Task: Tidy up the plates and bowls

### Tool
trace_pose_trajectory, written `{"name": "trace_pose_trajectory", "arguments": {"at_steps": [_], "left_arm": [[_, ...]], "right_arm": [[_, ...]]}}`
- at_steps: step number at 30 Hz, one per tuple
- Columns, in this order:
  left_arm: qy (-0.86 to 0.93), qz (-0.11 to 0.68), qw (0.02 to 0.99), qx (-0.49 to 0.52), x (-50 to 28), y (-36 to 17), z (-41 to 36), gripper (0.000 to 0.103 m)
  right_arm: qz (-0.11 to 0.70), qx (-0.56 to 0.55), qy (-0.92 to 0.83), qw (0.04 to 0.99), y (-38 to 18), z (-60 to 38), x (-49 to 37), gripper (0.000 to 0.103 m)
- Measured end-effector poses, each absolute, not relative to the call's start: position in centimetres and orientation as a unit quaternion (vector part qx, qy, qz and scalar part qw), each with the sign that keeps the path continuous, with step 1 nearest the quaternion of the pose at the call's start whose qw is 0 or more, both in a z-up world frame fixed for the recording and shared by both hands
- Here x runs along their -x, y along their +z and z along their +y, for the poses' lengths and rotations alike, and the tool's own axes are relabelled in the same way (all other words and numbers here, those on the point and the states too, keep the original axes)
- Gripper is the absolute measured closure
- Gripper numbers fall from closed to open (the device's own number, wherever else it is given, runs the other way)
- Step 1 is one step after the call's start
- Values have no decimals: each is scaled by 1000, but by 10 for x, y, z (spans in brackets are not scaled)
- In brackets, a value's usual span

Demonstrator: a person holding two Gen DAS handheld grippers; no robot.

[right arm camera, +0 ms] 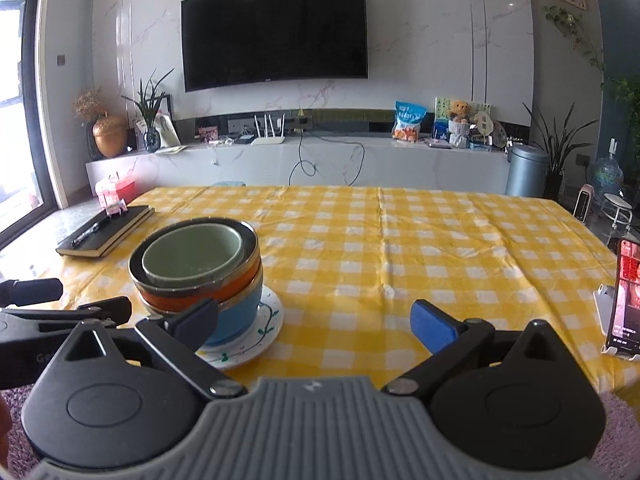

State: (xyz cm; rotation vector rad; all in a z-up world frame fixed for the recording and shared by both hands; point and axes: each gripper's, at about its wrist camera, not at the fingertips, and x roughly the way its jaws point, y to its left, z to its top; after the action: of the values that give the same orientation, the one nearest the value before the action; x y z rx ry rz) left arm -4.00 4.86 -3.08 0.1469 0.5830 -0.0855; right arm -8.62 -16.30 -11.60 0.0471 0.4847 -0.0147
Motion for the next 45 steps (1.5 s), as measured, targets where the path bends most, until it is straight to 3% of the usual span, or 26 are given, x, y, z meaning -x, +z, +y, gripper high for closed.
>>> {"name": "trace_pose_trajectory", "arguments": {"at_steps": [8, 45], "left_arm": [[-37, 338, 938, -66, 32, -43, 52, 14], [-38, 339, 938, -68, 35, -44, 51, 14]], "right_arm": [[306, -27, 5, 952, -137, -160, 70, 3], [315, -16, 8, 949, -138, -155, 68, 3]]}}
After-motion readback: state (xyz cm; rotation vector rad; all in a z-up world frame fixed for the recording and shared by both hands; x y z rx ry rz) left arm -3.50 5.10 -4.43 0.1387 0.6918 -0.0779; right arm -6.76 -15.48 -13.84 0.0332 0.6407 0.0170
